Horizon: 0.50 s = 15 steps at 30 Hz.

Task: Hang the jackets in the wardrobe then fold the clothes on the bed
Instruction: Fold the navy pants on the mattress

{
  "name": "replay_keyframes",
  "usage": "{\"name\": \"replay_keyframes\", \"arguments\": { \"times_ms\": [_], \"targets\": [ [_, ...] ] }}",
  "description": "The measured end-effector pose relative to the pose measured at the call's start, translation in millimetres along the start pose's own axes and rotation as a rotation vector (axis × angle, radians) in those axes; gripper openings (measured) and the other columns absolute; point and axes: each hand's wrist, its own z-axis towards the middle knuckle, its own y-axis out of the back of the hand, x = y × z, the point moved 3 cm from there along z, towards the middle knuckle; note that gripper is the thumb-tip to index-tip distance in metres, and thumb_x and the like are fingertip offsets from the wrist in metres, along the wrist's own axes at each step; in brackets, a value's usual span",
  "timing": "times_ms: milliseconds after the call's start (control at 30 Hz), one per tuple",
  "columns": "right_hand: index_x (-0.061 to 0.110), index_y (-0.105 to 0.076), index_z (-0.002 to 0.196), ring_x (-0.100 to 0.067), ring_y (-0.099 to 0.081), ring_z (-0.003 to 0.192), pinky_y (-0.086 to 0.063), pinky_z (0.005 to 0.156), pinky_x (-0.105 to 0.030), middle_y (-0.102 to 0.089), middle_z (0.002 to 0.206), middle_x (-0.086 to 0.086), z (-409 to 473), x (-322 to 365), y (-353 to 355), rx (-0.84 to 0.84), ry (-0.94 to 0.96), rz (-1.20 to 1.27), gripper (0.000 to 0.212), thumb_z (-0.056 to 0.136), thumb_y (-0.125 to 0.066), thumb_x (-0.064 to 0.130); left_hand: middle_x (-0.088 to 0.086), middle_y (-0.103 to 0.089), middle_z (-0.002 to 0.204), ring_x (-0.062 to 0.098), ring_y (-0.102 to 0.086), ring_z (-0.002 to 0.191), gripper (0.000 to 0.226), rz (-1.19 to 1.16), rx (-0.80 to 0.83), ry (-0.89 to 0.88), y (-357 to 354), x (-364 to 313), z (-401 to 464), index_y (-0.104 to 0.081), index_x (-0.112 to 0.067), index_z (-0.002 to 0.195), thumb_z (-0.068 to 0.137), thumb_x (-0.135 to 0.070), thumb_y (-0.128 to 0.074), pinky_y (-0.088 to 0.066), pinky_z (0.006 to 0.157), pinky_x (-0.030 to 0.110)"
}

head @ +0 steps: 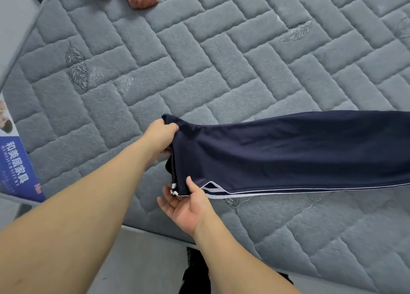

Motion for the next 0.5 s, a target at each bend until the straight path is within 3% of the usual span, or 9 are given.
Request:
{"name": "replay_keyframes", "arguments": {
  "times_ms": [67,133,233,333,400,500],
  "targets": [
    [0.001,-0.061,0.084,-0.024,-0.063,0.065,-0.052,0.07,-0.044,-0.066,0.067,-0.013,-10,14,6,-0.026,0.008,0.029,0.035,0.099,-0.051,0.032,0.009,-0.06,0.086,0.021,-0.055,0.066,0.01,0.052,0.015,-0.044,-22,-16,-6,-0.057,-0.013,0.095,0.094,-0.015,-0.048,-0.044,0.051,0.025],
    [0.005,-0.06,0.082,-0.021,-0.061,0.054,-0.052,0.068,-0.04,-0.064,0.059,-0.01,-24,39,18,-0.053,0.049,0.072,0.027,0.099,-0.049,0.023,0.009,-0.057,0.087,0.024,-0.054,0.072,0.008,0.143,0.041,-0.087,-57,-34,-13,-0.054,-0.013,0.095,0.096,-0.019,-0.049,-0.045,0.059,0.03],
    [0.008,-0.059,0.073,-0.018,-0.058,0.043,-0.05,0.066,-0.036,-0.059,0.052,-0.006,-54,88,40,-0.057,0.131,0.155,0.026,0.094,-0.048,0.019,0.006,-0.049,0.079,0.022,-0.049,0.074,0.006,0.261,0.041,-0.198,-120,-72,-27,-0.05,-0.013,0.09,0.093,-0.018,-0.051,-0.045,0.058,0.033],
    [0.01,-0.052,0.062,-0.019,-0.054,0.038,-0.049,0.072,-0.037,-0.052,0.049,-0.004,-91,144,71,-0.025,0.187,0.264,0.025,0.085,-0.043,0.017,0.01,-0.052,0.092,0.03,-0.056,0.08,0.027,0.268,0.025,-0.186,-187,-111,-44,-0.044,-0.011,0.116,0.091,-0.017,-0.049,-0.052,0.06,0.039],
    [0.009,-0.05,0.06,-0.019,-0.052,0.036,-0.049,0.073,-0.04,-0.049,0.047,-0.003,-115,182,94,-0.002,0.215,0.347,0.032,0.089,-0.041,0.021,0.01,-0.052,0.093,0.031,-0.057,0.076,0.031,0.234,0.066,-0.195,-236,-136,-58,-0.036,-0.018,0.118,0.09,-0.016,-0.049,-0.052,0.054,0.036],
    [0.008,-0.054,0.05,-0.018,-0.048,0.034,-0.049,0.07,-0.04,-0.044,0.044,0.0,-152,246,139,0.012,0.268,0.45,0.059,0.098,-0.039,0.039,0.008,-0.053,0.09,0.027,-0.057,0.057,0.031,0.165,0.175,-0.23,-320,-173,-82,-0.04,-0.026,0.115,0.088,-0.015,-0.049,-0.051,0.043,0.029]
  ]
}}
